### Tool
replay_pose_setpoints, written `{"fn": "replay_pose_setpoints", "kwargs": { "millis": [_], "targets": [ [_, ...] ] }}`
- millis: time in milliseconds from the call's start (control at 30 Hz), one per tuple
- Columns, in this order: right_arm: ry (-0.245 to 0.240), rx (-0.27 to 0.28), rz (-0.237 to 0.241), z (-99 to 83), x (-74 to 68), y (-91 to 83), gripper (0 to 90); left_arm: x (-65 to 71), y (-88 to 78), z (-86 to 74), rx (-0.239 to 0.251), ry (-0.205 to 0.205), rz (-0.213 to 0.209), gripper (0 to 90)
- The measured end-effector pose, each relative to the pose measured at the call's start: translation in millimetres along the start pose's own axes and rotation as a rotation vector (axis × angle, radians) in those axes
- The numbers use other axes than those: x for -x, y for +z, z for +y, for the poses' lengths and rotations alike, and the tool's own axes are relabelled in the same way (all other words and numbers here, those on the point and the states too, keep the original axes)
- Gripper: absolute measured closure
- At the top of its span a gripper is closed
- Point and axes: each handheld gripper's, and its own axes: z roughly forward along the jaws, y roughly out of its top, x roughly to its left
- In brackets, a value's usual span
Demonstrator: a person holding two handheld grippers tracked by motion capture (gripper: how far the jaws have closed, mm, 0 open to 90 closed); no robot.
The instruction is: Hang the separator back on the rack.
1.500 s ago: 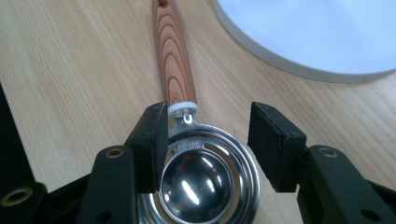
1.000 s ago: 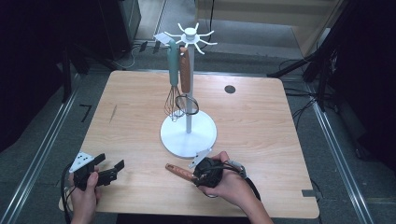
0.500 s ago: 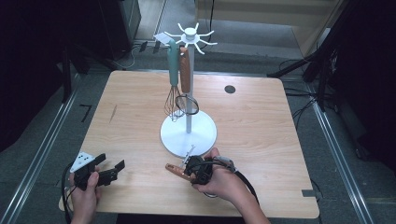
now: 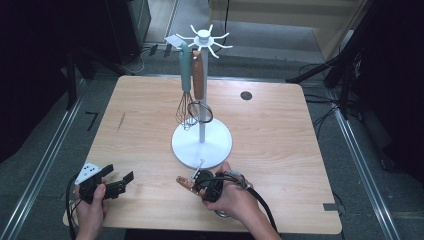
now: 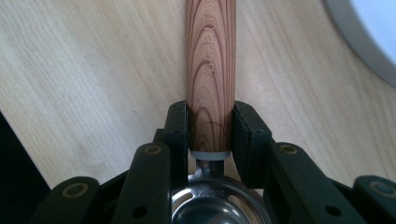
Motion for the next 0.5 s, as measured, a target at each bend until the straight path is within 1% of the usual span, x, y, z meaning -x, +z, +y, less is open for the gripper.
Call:
{"fn": "replay_pose_setpoints", "kwargs": {
  "millis": [67, 167, 200, 267, 300, 333, 367, 400, 433, 500],
  "targets": [
    [0.025, 0.041, 0.001, -3.1, 3.0, -3.7, 71.3, -0.4, -0.1, 0.0, 0.0, -0.004, -0.001, 12.3],
    [0.055, 0.103, 0.001, -9.4, 11.4, -12.1, 71.3, -0.5, -0.1, -0.1, 0.002, -0.005, -0.001, 12.2],
    [0.066, 0.12, 0.005, -13.1, 16.3, -14.6, 71.3, -0.5, -0.1, -0.1, 0.002, -0.006, -0.001, 12.2],
    [0.08, 0.152, -0.006, -17.4, 20.2, -16.9, 71.3, -0.6, -0.2, -0.1, 0.002, -0.007, -0.002, 12.2],
    [0.087, 0.158, -0.002, -20.2, 22.8, -17.7, 71.3, -0.8, -0.2, -0.1, 0.003, -0.008, -0.004, 12.2],
    [0.092, 0.179, -0.004, -23.7, 25.6, -18.3, 71.3, -0.8, -0.2, -0.1, 0.003, -0.008, -0.005, 12.2],
    [0.107, 0.192, -0.005, -26.4, 27.2, -19.0, 71.3, -0.9, -0.3, 0.0, 0.002, -0.008, -0.005, 12.2],
    [0.13, 0.221, -0.009, -31.6, 30.4, -19.5, 71.3, -0.9, -0.2, 0.0, 0.004, -0.008, -0.004, 12.1],
    [0.13, 0.221, -0.009, -31.6, 30.4, -19.5, 71.3, -0.9, -0.2, -0.1, 0.006, -0.009, -0.003, 12.1],
    [0.143, 0.244, -0.018, -36.7, 34.2, -20.7, 71.3, -1.4, -0.5, -0.1, 0.008, -0.012, -0.004, 12.1]
  ]
}}
